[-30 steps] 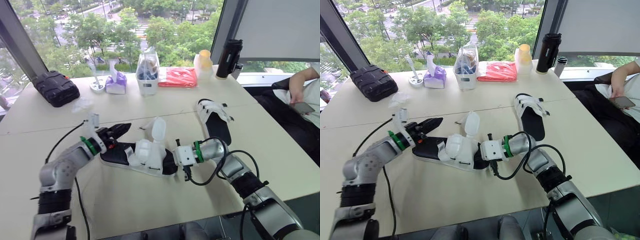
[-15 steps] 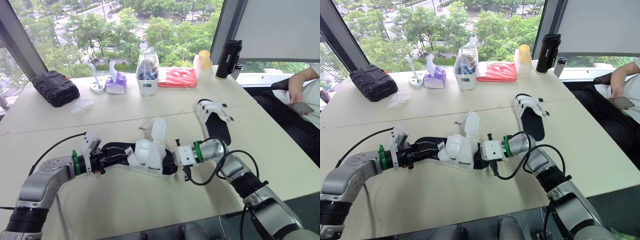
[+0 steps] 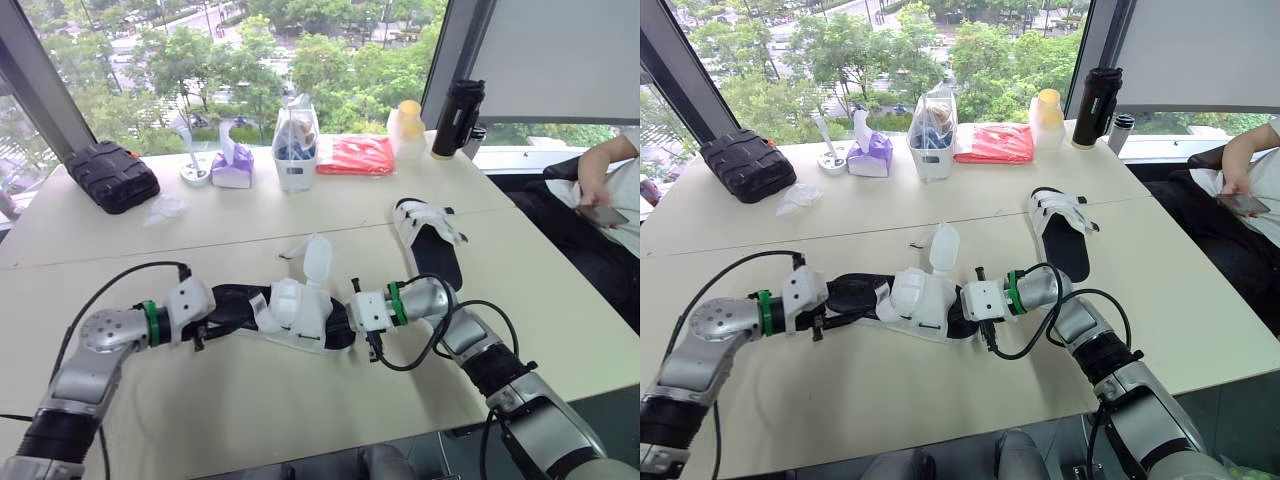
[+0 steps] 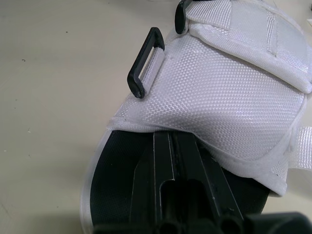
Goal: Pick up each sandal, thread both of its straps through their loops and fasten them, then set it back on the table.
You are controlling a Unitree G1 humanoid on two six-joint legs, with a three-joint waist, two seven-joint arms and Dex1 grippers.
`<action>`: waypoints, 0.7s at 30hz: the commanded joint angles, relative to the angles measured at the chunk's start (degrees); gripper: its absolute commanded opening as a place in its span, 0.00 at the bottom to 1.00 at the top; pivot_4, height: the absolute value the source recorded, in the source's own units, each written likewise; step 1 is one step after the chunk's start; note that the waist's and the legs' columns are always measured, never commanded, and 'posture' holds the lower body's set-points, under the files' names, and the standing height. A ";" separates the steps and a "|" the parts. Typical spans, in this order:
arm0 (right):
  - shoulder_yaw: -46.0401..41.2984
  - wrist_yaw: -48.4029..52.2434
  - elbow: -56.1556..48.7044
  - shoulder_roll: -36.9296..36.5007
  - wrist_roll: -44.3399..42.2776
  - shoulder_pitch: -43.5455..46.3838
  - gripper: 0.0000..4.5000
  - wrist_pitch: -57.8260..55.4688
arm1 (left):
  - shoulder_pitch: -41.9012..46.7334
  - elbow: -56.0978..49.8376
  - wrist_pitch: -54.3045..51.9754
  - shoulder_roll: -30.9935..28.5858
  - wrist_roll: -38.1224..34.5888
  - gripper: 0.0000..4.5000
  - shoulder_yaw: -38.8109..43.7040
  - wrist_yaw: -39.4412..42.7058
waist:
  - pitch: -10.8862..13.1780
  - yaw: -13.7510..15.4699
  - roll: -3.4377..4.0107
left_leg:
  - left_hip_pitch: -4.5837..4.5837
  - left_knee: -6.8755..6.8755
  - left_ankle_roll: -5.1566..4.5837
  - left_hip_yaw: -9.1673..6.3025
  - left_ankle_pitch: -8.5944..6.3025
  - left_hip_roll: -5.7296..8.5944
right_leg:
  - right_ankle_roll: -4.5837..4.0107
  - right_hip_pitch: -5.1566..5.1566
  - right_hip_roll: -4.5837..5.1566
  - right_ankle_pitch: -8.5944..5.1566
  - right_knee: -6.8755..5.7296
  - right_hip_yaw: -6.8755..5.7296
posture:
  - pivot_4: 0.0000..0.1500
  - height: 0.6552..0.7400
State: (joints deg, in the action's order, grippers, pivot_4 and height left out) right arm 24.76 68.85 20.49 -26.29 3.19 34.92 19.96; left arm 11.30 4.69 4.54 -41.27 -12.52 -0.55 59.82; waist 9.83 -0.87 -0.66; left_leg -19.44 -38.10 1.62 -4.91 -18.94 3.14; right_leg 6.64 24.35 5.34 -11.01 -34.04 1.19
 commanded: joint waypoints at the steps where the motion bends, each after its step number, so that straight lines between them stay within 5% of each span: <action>1: 3.63 1.58 3.10 -0.89 4.05 -1.82 0.00 -1.27 | 2.77 2.01 4.32 1.23 2.61 0.51 -1.64 -0.20 | 0.00 0.06 0.00 | 0.00 0.00 0.00 0.00 0.00 0.00 | 0.01 0.00 0.00 0.00 0.00 0.00 | 1.00 1.00; 11: 3.58 1.37 3.00 -1.10 4.10 -2.06 0.00 -1.31 | 7.91 12.85 12.98 6.86 7.88 0.51 -5.55 -2.23 | -0.07 0.14 0.03 | 0.02 0.00 -0.01 0.01 0.00 0.02 | 0.03 -0.02 0.00 0.02 -0.02 -0.01 | 1.00 1.00; 14: 3.54 1.25 2.86 -1.03 4.12 -2.04 0.00 -1.44 | 9.26 15.38 15.99 7.72 8.93 0.34 -5.47 -3.67 | -0.13 0.15 0.09 | 0.03 0.00 -0.01 0.01 0.00 0.02 | 0.03 -0.03 0.00 0.02 -0.02 -0.01 | 1.00 1.00; 17: 3.56 1.16 2.69 -1.07 4.15 -2.24 0.00 -1.50 | 9.86 17.36 19.63 8.48 9.56 0.01 -4.81 -5.61 | -0.14 0.15 0.09 | 0.04 0.00 -0.01 0.01 0.00 0.02 | 0.03 -0.04 0.00 0.02 -0.02 -0.01 | 1.00 1.00; 21: 3.52 1.19 2.53 -1.24 4.11 -2.41 0.00 -1.58 | 10.15 18.07 23.63 8.40 9.91 0.01 -4.14 -7.53 | -0.16 0.19 0.09 | 0.03 0.00 -0.01 0.00 0.00 0.02 | 0.04 -0.04 0.00 0.02 -0.02 -0.01 | 1.00 1.00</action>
State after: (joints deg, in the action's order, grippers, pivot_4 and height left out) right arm 24.85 68.53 20.56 -26.37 3.42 34.86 19.91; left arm 20.80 22.27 26.73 -32.64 -3.22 -5.54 53.55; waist 9.66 -0.69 -0.57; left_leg -19.41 -38.10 1.61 -4.92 -18.94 3.16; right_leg 6.68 24.31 5.34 -10.99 -34.07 1.17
